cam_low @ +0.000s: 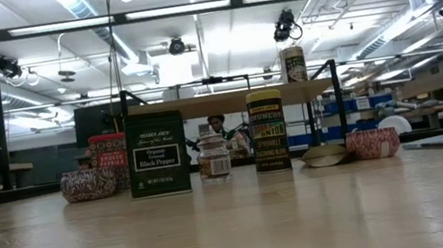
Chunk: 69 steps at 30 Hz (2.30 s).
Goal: Shelf spices
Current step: Remove the gold seasoning bottle from the shelf
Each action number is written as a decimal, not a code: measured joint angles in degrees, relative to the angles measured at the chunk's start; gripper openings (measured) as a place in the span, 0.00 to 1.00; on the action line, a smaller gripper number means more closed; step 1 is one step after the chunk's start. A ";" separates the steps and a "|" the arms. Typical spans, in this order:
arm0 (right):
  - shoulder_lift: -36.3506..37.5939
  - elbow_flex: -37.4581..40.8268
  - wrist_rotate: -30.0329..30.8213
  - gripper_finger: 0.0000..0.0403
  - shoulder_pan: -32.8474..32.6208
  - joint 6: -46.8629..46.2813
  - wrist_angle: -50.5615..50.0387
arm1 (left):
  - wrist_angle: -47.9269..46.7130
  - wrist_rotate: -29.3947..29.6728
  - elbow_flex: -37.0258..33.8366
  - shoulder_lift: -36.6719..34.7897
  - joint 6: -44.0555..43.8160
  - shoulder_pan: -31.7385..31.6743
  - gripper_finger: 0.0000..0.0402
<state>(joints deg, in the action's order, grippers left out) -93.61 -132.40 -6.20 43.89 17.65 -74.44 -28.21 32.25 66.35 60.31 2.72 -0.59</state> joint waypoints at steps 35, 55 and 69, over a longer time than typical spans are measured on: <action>-12.25 7.25 3.27 0.62 1.65 0.42 -10.33 | 0.04 -2.60 -0.02 0.00 1.32 0.01 0.57; -12.25 9.35 1.49 0.62 2.02 0.33 -7.07 | 0.63 -3.01 -0.02 0.02 1.11 0.00 0.57; -12.25 9.35 3.56 0.67 2.40 -2.62 -4.41 | 0.46 -2.99 -0.02 0.02 1.14 0.01 0.57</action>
<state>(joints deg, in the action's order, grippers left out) -105.86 -123.04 -2.63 46.29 15.03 -78.84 -27.75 29.26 66.32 60.34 3.86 -0.59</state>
